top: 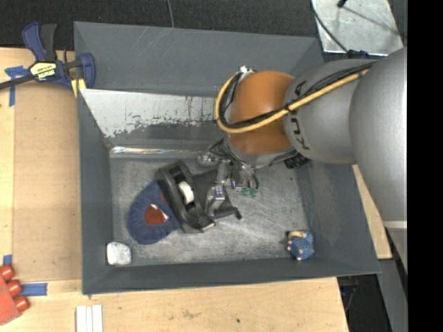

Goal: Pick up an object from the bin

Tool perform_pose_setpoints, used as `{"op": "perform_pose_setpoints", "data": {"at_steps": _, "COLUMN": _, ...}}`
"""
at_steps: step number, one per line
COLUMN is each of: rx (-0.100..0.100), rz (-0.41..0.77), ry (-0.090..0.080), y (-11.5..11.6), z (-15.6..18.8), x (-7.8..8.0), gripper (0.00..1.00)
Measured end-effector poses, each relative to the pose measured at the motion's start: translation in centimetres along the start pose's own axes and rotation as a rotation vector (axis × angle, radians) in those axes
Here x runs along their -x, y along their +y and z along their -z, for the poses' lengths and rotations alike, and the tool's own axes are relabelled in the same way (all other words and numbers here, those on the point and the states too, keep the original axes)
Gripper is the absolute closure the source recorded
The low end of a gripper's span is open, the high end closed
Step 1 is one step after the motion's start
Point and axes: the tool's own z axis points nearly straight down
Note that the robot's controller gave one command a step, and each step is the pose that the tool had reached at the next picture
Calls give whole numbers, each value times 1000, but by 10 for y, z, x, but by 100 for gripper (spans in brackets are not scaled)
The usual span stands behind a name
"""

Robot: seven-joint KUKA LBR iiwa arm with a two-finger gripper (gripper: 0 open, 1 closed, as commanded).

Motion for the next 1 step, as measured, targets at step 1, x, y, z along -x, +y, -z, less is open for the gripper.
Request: {"op": "perform_pose_setpoints", "data": {"at_steps": 1, "rx": 0, "rz": -1, "ry": -2, "y": 0, "z": 1, "x": 2, "gripper": 0}}
